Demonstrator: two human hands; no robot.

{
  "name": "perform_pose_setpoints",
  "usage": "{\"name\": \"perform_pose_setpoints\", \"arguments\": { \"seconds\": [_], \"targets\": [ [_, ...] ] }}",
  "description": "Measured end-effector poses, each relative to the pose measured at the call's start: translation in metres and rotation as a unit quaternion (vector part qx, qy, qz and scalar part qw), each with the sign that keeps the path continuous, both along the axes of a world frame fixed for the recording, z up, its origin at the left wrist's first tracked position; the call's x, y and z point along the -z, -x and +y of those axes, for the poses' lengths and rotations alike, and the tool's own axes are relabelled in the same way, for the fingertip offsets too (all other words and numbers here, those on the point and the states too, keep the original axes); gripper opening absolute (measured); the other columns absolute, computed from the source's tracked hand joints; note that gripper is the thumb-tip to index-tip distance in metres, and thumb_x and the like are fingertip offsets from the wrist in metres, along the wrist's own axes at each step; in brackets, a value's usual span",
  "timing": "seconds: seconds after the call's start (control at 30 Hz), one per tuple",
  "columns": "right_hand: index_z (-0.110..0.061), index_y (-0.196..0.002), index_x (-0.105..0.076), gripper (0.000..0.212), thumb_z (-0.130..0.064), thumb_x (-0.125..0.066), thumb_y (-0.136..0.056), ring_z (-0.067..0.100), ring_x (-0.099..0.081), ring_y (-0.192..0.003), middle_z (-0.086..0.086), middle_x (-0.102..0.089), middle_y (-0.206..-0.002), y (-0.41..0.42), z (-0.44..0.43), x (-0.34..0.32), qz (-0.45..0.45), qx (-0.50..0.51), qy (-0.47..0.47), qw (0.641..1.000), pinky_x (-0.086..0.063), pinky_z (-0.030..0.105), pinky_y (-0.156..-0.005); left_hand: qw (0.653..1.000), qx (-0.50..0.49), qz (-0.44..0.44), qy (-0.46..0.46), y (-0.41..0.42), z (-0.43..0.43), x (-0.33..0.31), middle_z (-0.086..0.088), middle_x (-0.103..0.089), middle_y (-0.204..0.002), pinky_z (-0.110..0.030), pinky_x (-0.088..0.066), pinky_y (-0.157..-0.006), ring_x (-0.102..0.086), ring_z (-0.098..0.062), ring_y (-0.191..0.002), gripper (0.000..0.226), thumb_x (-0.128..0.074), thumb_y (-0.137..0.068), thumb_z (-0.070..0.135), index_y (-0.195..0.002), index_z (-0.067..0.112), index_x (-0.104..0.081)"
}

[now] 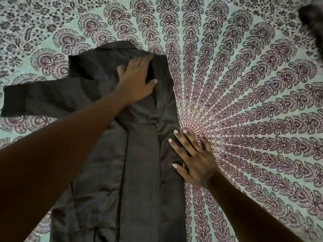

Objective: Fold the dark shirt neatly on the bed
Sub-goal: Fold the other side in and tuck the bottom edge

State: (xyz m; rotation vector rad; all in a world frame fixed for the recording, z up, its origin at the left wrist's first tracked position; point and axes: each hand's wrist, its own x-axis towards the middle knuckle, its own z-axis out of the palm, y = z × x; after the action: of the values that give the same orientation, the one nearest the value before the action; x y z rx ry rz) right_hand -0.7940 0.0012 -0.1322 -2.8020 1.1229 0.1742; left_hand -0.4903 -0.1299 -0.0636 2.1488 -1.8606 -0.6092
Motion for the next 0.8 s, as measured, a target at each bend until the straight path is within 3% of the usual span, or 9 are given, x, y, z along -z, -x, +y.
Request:
{"name": "perform_pose_setpoints", "arguments": {
  "seconds": [0.1,0.23,0.3,0.4,0.47,0.57,0.67,0.8],
  "targets": [
    [-0.032,-0.163,-0.026,0.073,-0.063,-0.041,-0.099,0.02,-0.014,-0.16,-0.002,-0.012,-0.173,0.0,0.0,-0.001,-0.011,0.003,0.001,1.0,-0.026,0.06,-0.118,0.995,-0.033,0.084,-0.053,0.009,-0.041,0.003,0.001,-0.061,-0.133,-0.048,-0.025,-0.106,-0.05,-0.024,-0.135,0.059,-0.075,-0.09,0.042,-0.144,0.03,-0.053],
    [-0.031,-0.162,-0.027,0.073,-0.063,-0.043,-0.099,0.02,-0.017,-0.159,-0.001,-0.016,-0.173,0.001,-0.001,-0.001,-0.034,0.0,0.002,0.999,-0.028,0.061,-0.117,0.993,-0.011,0.116,0.029,0.016,-0.059,-0.002,0.0,-0.06,-0.104,-0.028,-0.034,-0.086,-0.062,-0.024,-0.105,0.036,-0.077,-0.087,0.019,-0.121,0.02,-0.066],
    [-0.031,-0.163,-0.026,0.073,-0.063,-0.042,-0.099,0.02,-0.016,-0.159,-0.001,-0.016,-0.173,0.002,-0.002,-0.002,-0.035,0.0,-0.003,0.999,-0.027,0.061,-0.118,0.995,0.045,0.068,0.052,0.021,-0.062,-0.001,-0.007,-0.067,-0.107,-0.031,-0.046,-0.084,-0.065,-0.03,-0.105,0.032,-0.07,-0.088,0.011,-0.119,0.017,-0.066],
    [-0.032,-0.164,-0.023,0.073,-0.064,-0.039,-0.099,0.02,-0.013,-0.16,-0.001,-0.012,-0.174,0.001,-0.001,-0.003,-0.02,-0.001,-0.021,1.0,-0.025,0.061,-0.118,0.986,0.134,-0.096,0.011,0.022,-0.064,0.004,-0.013,-0.067,-0.122,-0.052,-0.054,-0.088,-0.063,-0.04,-0.115,0.031,-0.062,-0.094,0.018,-0.125,0.02,-0.057],
    [-0.032,-0.164,-0.02,0.074,-0.065,-0.038,-0.099,0.02,-0.01,-0.16,-0.001,-0.009,-0.174,0.001,-0.002,-0.004,-0.01,0.001,-0.03,1.0,-0.025,0.061,-0.118,0.986,0.128,-0.104,-0.031,0.018,-0.066,0.008,-0.017,-0.065,-0.131,-0.058,-0.047,-0.1,-0.059,-0.042,-0.123,0.046,-0.057,-0.101,0.039,-0.141,0.021,-0.044],
    [-0.033,-0.164,-0.019,0.075,-0.065,-0.038,-0.099,0.02,-0.009,-0.16,-0.001,-0.008,-0.174,0.001,-0.004,-0.004,-0.005,0.003,-0.033,0.999,-0.025,0.062,-0.118,0.992,0.052,-0.051,-0.099,0.004,-0.067,0.009,-0.016,-0.054,-0.151,-0.065,-0.021,-0.117,-0.048,-0.04,-0.14,0.078,-0.057,-0.097,0.06,-0.157,0.02,-0.026],
    [-0.033,-0.164,-0.019,0.075,-0.064,-0.039,-0.099,0.021,-0.01,-0.16,-0.001,-0.008,-0.174,0.001,-0.004,-0.004,-0.005,0.003,-0.033,0.999,-0.026,0.062,-0.118,0.99,0.073,-0.037,-0.118,-0.016,-0.063,0.006,-0.011,-0.056,-0.149,-0.059,-0.022,-0.117,-0.048,-0.036,-0.141,0.075,-0.077,-0.088,0.043,-0.15,0.02,-0.043],
    [-0.032,-0.164,-0.021,0.075,-0.064,-0.04,-0.099,0.021,-0.011,-0.16,-0.001,-0.01,-0.174,0.0,-0.002,-0.002,-0.006,0.001,-0.025,1.0,-0.027,0.061,-0.117,0.988,0.124,-0.058,-0.073,-0.026,-0.056,0.004,-0.026,-0.067,-0.12,-0.051,-0.051,-0.096,-0.062,-0.045,-0.116,0.045,-0.076,-0.091,0.028,-0.124,0.002,-0.06]
  ]
}}
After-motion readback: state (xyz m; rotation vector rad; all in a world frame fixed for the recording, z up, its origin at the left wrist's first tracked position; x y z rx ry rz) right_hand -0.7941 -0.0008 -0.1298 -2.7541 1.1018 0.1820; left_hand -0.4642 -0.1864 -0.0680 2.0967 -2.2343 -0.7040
